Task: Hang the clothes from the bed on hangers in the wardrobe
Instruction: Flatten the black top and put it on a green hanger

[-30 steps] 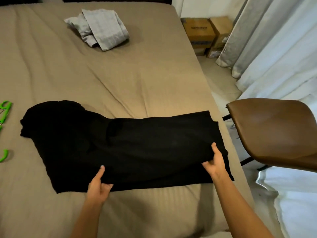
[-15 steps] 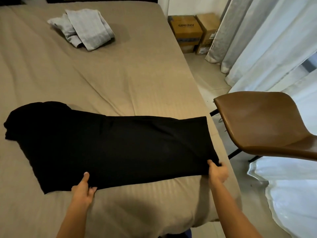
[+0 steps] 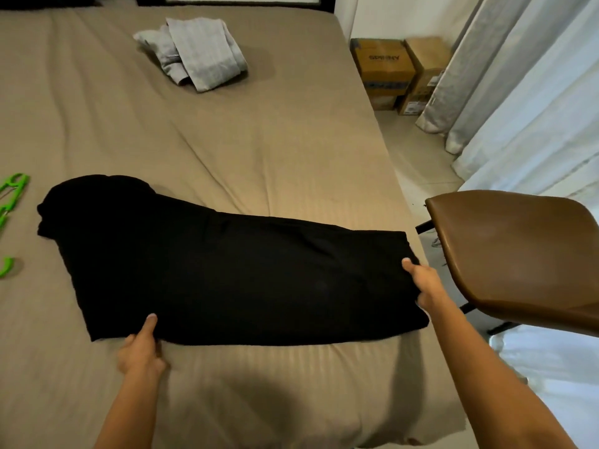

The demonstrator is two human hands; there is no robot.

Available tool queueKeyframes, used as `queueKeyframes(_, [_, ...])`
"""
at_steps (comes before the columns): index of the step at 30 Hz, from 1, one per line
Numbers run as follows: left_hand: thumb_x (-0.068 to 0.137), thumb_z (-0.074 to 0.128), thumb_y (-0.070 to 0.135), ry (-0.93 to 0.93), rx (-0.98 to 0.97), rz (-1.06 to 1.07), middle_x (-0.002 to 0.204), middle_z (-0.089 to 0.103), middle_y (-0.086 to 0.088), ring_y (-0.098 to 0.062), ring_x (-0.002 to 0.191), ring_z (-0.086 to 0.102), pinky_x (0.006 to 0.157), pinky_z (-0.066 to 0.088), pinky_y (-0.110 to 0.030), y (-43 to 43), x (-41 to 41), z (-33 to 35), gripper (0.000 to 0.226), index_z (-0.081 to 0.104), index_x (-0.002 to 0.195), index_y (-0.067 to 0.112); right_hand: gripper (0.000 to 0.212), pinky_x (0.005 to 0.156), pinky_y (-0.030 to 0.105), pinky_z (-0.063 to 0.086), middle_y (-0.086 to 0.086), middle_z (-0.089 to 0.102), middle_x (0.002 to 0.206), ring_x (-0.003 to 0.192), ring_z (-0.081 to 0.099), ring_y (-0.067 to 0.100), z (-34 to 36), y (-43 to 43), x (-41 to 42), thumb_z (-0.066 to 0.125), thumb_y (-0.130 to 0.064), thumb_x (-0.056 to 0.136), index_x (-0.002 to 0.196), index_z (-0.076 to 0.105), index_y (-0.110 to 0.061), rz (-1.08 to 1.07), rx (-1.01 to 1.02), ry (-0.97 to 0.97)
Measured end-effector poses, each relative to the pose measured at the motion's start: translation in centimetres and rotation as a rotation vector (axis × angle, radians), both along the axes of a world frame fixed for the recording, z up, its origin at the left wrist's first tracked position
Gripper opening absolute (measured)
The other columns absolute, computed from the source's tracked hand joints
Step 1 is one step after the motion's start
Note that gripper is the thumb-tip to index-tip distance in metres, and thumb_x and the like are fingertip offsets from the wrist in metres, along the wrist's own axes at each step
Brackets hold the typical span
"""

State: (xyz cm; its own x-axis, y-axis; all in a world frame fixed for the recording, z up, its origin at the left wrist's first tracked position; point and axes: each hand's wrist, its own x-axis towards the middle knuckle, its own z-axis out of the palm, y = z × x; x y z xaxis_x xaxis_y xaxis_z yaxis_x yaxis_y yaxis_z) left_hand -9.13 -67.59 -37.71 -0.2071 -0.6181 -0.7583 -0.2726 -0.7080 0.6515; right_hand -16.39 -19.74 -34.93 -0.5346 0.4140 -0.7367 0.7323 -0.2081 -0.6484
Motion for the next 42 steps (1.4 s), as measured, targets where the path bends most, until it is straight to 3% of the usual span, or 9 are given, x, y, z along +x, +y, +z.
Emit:
queueKeyframes(3, [0.091,0.056,0.006,0.109,0.068,-0.325,0.108,0.060,-0.014,0.022,0.079,0.049,0.074,0.040,-0.014,1.3,0.4,0.6,0.039,0.052,0.105,0.042,0.028,0.089,0.039,0.046,0.011,0.059,0.114,0.102,0.056,0.027,2.2,2.5,-0.1,0.055,-0.020,0.094,0.120,0.055,-0.009,-0.119,0.132,0.079])
queueKeyframes(7, [0.086,0.057,-0.008,-0.009,0.112,-0.374,0.114,0.052,-0.012,-0.005,0.078,0.055,0.063,0.047,-0.014,7.6,0.1,3.1,0.028,0.054,0.105,0.013,0.033,0.094,0.041,0.045,0.019,0.060,0.118,0.110,0.057,0.035,7.5,6.3,0.9,0.052,-0.026,0.093,0.120,0.058,-0.008,-0.198,0.738,0.102])
queueKeyframes(12, [0.088,0.065,0.012,-0.055,0.237,-0.685,0.113,0.055,-0.017,-0.026,0.089,0.064,0.070,0.058,-0.032,14.5,0.0,4.1,0.036,0.042,0.115,0.005,0.033,0.091,0.041,0.042,0.026,0.061,0.117,0.108,0.057,0.039,16.6,1.6,-2.9,0.048,-0.021,0.095,0.118,0.058,0.000,-0.010,0.973,0.313])
queueKeyframes(19, [0.080,0.072,0.036,0.016,0.312,-0.303,0.120,0.062,-0.010,-0.028,0.099,0.063,0.080,0.052,-0.039,10.4,-1.1,3.6,0.054,0.055,0.119,0.003,0.024,0.072,0.034,0.045,0.019,0.066,0.104,0.093,0.062,0.035,15.5,-19.5,-5.8,0.049,-0.020,0.095,0.115,0.056,-0.009,0.617,0.646,0.497])
queueKeyframes(26, [0.025,0.076,0.081,-0.258,0.121,-0.436,0.123,0.055,-0.015,-0.040,0.105,0.057,0.088,0.050,-0.050,4.3,-2.9,-2.0,0.120,0.047,0.114,0.007,0.023,0.068,0.027,0.038,0.014,0.062,0.102,0.089,0.060,0.030,13.0,-26.6,-5.7,0.047,-0.022,0.097,0.111,0.053,-0.004,0.650,0.449,0.377])
queueKeyframes(32, [0.063,0.047,0.088,-0.276,0.301,-0.796,0.134,0.052,-0.001,-0.031,0.117,0.055,0.092,0.045,-0.039,1.3,-5.9,6.8,0.101,0.043,0.138,0.020,0.030,0.073,0.037,0.041,0.016,0.059,0.102,0.093,0.057,0.033,12.7,-24.4,-7.5,0.048,-0.027,0.095,0.114,0.051,-0.004,0.497,0.440,0.322])
queueKeyframes(35, [0.068,0.047,0.084,-0.413,0.074,-0.899,0.133,0.055,-0.015,-0.033,0.114,0.058,0.094,0.047,-0.041,-2.0,-7.5,6.1,0.101,0.051,0.131,0.005,0.026,0.072,0.036,0.040,0.014,0.058,0.104,0.094,0.057,0.032,13.0,-23.6,-8.3,0.046,-0.026,0.096,0.114,0.049,-0.007,0.444,0.329,0.311])
queueKeyframes(38, [0.052,0.075,0.072,-0.138,-0.040,-0.606,0.120,0.064,-0.016,-0.031,0.107,0.063,0.098,0.049,-0.041,-4.2,-9.0,3.1,0.096,0.061,0.115,0.001,0.024,0.072,0.035,0.039,0.015,0.058,0.110,0.100,0.057,0.034,13.1,-23.6,-8.6,0.047,-0.026,0.096,0.112,0.049,-0.008,0.425,0.269,0.316])
queueKeyframes(42, [0.068,0.080,0.040,0.317,0.313,-0.309,0.124,0.060,-0.008,-0.029,0.118,0.055,0.109,0.038,-0.044,-4.3,-11.8,4.6,0.072,0.053,0.127,0.007,0.020,0.078,0.036,0.043,0.013,0.060,0.113,0.103,0.058,0.032,12.7,-24.1,-8.8,0.049,-0.027,0.096,0.110,0.049,-0.013,0.389,0.228,0.327])
